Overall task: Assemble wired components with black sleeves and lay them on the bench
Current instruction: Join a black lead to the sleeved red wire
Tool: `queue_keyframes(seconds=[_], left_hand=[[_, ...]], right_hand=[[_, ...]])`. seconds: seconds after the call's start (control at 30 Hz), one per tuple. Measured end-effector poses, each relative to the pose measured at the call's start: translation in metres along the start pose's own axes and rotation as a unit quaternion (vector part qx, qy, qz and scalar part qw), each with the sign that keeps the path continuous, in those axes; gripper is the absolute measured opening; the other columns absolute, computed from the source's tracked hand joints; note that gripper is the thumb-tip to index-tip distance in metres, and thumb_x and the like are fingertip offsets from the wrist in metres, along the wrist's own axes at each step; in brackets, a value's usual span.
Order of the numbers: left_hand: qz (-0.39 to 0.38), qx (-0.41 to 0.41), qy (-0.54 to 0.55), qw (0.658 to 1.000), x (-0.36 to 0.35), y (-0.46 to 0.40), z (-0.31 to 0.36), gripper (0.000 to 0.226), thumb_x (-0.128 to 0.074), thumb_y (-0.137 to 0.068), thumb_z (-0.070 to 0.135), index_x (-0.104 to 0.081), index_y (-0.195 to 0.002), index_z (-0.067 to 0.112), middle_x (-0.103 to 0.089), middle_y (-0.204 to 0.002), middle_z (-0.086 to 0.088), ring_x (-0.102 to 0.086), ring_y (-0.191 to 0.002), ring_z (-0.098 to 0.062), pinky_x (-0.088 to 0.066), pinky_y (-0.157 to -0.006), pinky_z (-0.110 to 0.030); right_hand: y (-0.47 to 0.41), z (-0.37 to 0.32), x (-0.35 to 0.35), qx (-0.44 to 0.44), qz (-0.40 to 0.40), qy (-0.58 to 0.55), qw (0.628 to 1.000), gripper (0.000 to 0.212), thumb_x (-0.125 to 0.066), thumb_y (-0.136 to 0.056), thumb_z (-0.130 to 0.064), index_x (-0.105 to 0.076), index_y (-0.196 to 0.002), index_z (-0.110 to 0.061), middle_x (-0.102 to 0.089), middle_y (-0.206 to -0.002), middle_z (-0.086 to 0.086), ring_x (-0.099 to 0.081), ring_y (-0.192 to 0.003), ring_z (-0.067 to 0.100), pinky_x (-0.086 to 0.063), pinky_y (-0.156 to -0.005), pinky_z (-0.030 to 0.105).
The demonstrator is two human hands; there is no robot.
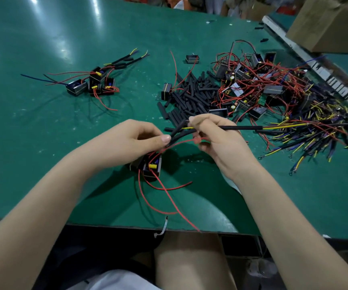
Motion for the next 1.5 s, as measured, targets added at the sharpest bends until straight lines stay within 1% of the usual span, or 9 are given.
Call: queue_keyframes(seconds=[0.2,0.43,0.57,0.73,0.83,1.03,1.2,1.33,1.5], left_hand=[[0.007,-0.002,0.130,0.992,-0.003,-0.001,0.001,0.025,-0.068,-0.071,0.040,-0.069,-0.078,0.016,-0.064,-0.062,0.007,-0.053,-0.049,-0.003,-0.042,-0.047,-0.012],[0.053,-0.003,0.109,0.993,-0.001,0.001,0.002,0.016,-0.069,-0.079,0.041,-0.067,-0.081,0.025,-0.051,-0.074,-0.027,-0.038,-0.049,-0.014,-0.028,-0.035,-0.017],[0.059,-0.039,0.114,0.991,-0.003,-0.001,0.009,0.010,-0.069,-0.083,0.032,-0.065,-0.081,0.023,-0.051,-0.071,-0.026,-0.041,-0.059,-0.016,-0.035,-0.057,-0.031],[0.169,-0.048,0.120,0.977,-0.007,-0.006,0.010,0.011,-0.068,-0.085,0.025,-0.065,-0.074,0.023,-0.051,-0.067,-0.003,-0.042,-0.057,-0.010,-0.033,-0.052,-0.021],[0.203,-0.052,0.090,0.974,-0.011,-0.008,0.009,0.012,-0.070,-0.083,0.026,-0.066,-0.071,0.027,-0.052,-0.058,0.011,-0.040,-0.052,-0.005,-0.034,-0.049,-0.018],[0.171,-0.104,-0.009,0.980,-0.005,-0.006,0.013,0.017,-0.067,-0.085,0.032,-0.065,-0.081,0.049,-0.063,-0.075,0.004,-0.054,-0.066,-0.007,-0.042,-0.066,-0.022],[0.128,-0.135,-0.054,0.981,0.005,-0.006,0.019,0.019,-0.064,-0.089,0.029,-0.066,-0.090,0.049,-0.058,-0.077,0.001,-0.054,-0.073,-0.013,-0.039,-0.071,-0.027],[0.116,-0.153,-0.099,0.976,0.011,-0.004,0.022,0.015,-0.065,-0.089,0.026,-0.070,-0.090,0.039,-0.057,-0.077,-0.002,-0.053,-0.073,-0.017,-0.038,-0.072,-0.027],[0.106,-0.174,-0.211,0.956,0.012,0.000,0.024,0.028,-0.055,-0.085,0.037,-0.074,-0.102,0.027,-0.052,-0.075,0.004,-0.049,-0.074,-0.013,-0.036,-0.072,-0.026]], right_hand=[[0.000,-0.003,0.002,0.019,-0.014,0.009,1.000,0.029,-0.065,-0.082,-0.011,-0.068,-0.057,-0.024,-0.055,-0.058,-0.006,-0.045,-0.052,0.006,-0.035,-0.059,0.026],[-0.002,-0.002,0.002,0.028,-0.031,0.073,0.996,0.016,-0.061,-0.073,-0.023,-0.070,-0.060,-0.026,-0.056,-0.056,-0.008,-0.049,-0.052,0.007,-0.038,-0.056,0.022],[-0.001,-0.002,0.002,0.006,-0.018,0.012,1.000,0.018,-0.064,-0.084,-0.026,-0.071,-0.067,-0.027,-0.059,-0.070,-0.002,-0.050,-0.056,0.008,-0.039,-0.060,0.026],[-0.002,0.001,-0.004,-0.049,0.016,-0.049,0.997,0.025,-0.061,-0.092,-0.032,-0.069,-0.069,-0.025,-0.062,-0.064,-0.007,-0.053,-0.056,0.010,-0.037,-0.050,0.021],[-0.002,0.001,-0.003,-0.008,0.020,-0.038,0.999,0.034,-0.061,-0.092,-0.022,-0.067,-0.059,-0.028,-0.059,-0.067,-0.005,-0.051,-0.058,0.010,-0.037,-0.053,0.022],[-0.007,0.003,0.002,0.004,0.016,-0.022,1.000,0.039,-0.057,-0.090,-0.009,-0.063,-0.055,-0.025,-0.051,-0.060,-0.004,-0.044,-0.052,0.008,-0.034,-0.053,0.023],[-0.008,0.003,0.000,-0.016,-0.031,-0.099,0.995,0.035,-0.059,-0.083,-0.010,-0.063,-0.052,-0.023,-0.047,-0.055,-0.006,-0.041,-0.049,0.008,-0.031,-0.052,0.020],[-0.004,0.007,-0.003,0.007,-0.019,-0.007,1.000,0.037,-0.057,-0.094,-0.014,-0.067,-0.059,-0.025,-0.054,-0.062,-0.007,-0.047,-0.054,0.009,-0.036,-0.059,0.024],[0.004,-0.002,-0.004,0.134,-0.056,0.163,0.976,0.028,-0.056,-0.095,-0.013,-0.055,-0.067,-0.019,-0.043,-0.058,-0.003,-0.037,-0.052,0.003,-0.030,-0.050,0.015]])
Point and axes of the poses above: each hand's wrist, its own y-axis away from the middle knuckle, its own x-axis out of the back of the hand, z = x × y, the point moved 3 cm from there along -y, towards the middle knuckle
